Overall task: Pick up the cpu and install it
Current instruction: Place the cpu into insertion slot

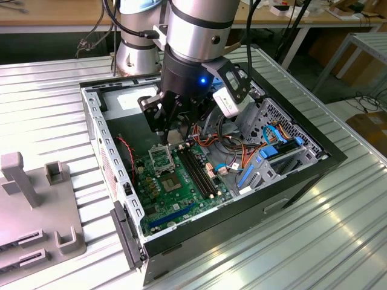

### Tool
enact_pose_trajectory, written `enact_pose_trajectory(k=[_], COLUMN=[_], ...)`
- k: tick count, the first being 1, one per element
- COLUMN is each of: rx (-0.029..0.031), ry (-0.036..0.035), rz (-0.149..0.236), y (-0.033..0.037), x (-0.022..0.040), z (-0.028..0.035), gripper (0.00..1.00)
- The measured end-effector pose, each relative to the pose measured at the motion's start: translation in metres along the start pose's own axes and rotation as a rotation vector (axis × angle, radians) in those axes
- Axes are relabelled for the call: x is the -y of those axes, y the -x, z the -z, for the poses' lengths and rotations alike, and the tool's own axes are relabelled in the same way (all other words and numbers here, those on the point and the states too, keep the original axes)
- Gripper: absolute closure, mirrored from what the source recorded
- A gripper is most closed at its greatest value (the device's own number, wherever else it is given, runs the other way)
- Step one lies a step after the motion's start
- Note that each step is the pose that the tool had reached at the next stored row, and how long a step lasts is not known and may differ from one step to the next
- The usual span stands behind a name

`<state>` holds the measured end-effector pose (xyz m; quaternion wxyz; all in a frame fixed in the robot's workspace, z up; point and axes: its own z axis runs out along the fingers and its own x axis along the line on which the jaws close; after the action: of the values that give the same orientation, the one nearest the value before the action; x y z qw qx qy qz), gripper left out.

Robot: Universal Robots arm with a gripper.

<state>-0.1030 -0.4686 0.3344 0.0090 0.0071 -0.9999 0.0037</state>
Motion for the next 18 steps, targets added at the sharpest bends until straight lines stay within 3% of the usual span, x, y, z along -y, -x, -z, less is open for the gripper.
enact_pose_trajectory(k=[2,18], rx=[0.0001,0.0001], ry=[0.0002,-0.0001], rz=[0.000,0.009], y=[0.0000,0.0083], x=[0.0000,-0.0001], z=[-0.0015,-0.0369], gripper=[0.53,0.53])
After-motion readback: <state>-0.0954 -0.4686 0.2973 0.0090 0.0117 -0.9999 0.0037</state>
